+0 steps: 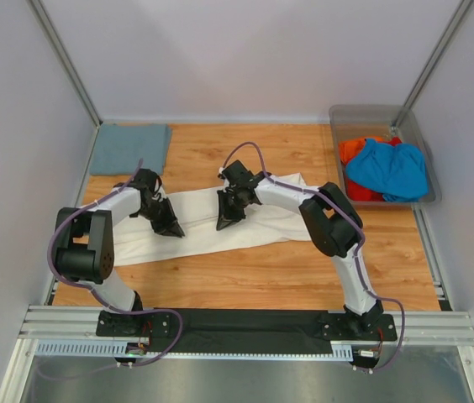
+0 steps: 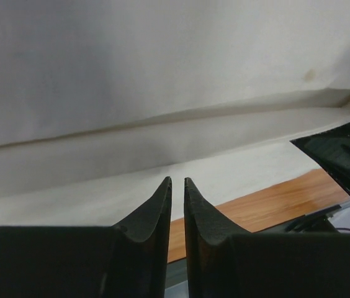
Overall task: Fold and stack the t-shirts
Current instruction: Fold the tshirt
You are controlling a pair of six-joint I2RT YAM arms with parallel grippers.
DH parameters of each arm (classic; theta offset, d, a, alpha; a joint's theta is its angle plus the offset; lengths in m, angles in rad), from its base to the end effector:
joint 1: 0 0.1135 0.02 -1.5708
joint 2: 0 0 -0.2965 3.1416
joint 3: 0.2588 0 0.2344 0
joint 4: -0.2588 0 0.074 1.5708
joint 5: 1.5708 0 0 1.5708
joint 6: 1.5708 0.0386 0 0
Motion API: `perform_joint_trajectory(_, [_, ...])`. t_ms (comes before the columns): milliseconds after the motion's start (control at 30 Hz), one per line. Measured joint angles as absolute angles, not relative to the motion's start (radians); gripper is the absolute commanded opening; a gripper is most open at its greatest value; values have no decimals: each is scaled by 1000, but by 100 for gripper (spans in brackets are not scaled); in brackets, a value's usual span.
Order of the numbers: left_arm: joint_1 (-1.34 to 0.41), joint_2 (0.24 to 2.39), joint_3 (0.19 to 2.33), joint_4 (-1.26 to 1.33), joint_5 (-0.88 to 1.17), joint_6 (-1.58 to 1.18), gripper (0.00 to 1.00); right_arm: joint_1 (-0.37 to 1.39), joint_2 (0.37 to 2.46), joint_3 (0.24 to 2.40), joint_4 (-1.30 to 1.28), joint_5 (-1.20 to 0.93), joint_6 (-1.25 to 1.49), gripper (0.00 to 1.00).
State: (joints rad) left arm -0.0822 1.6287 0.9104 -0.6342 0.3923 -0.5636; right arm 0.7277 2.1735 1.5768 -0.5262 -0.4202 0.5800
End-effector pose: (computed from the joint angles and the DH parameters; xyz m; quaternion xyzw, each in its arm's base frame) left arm 0.2689 -0.0370 0.1985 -0.2118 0.9519 -0.2176 0.0398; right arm 0.3304 0.3154 0.1816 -0.1165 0.9476 0.2935 0.0487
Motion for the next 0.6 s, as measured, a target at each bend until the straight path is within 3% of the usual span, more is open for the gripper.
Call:
perform_joint_trajectory(300, [-103, 1732, 1013, -640, 342, -555, 24, 724, 2253, 1716, -542, -393, 583, 7])
perform_joint_trajectory(600, [-96, 1791, 1268, -765, 28, -421, 30, 722, 2149, 1634, -580, -356, 576, 9])
